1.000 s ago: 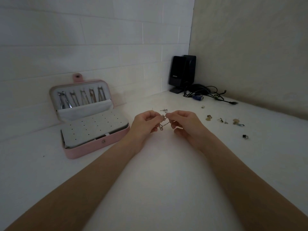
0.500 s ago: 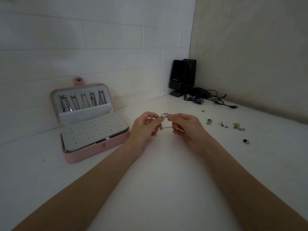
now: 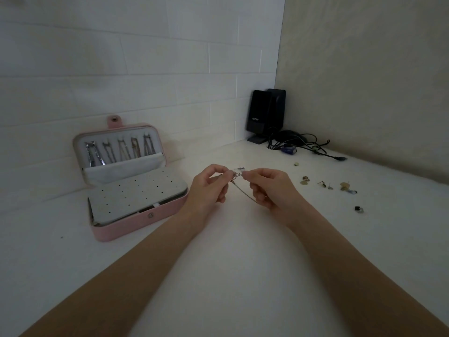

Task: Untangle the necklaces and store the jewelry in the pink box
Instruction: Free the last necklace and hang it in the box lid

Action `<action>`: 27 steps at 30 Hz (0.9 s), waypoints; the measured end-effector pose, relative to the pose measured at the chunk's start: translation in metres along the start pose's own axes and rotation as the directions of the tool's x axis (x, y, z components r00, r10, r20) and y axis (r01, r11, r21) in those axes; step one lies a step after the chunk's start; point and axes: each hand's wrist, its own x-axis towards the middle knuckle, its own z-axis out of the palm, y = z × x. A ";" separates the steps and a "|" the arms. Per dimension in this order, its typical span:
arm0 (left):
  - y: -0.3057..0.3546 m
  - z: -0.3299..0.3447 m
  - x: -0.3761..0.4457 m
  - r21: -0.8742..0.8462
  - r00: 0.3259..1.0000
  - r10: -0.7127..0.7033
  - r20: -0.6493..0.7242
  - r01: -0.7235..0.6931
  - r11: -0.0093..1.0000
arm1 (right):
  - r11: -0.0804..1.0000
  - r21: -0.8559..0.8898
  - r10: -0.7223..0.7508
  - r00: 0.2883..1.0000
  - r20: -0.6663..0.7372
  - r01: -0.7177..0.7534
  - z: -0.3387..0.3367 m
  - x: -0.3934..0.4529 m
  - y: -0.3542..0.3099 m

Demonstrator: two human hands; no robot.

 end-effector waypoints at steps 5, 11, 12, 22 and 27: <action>-0.002 0.000 0.001 0.024 0.999 0.032 -0.006 -0.032 0.999 | 0.998 -0.053 -0.046 0.999 -0.019 0.045 0.000 0.001 0.003; -0.003 -0.001 0.000 0.048 0.999 0.032 0.028 -0.034 0.998 | 0.961 -0.209 -0.177 0.984 0.030 0.179 0.004 -0.002 0.003; -0.002 -0.001 0.000 0.047 0.999 0.026 0.033 -0.028 0.999 | 0.958 -0.216 -0.188 0.982 0.032 0.190 0.004 -0.002 0.003; 0.001 -0.002 -0.002 0.037 0.997 -0.037 0.072 0.035 0.999 | 0.995 0.062 -0.074 0.997 0.011 0.073 0.001 0.000 0.001; 0.000 -0.003 0.000 0.046 0.998 -0.018 0.062 0.016 0.999 | 0.991 0.128 -0.046 0.999 -0.004 0.046 0.001 -0.001 0.001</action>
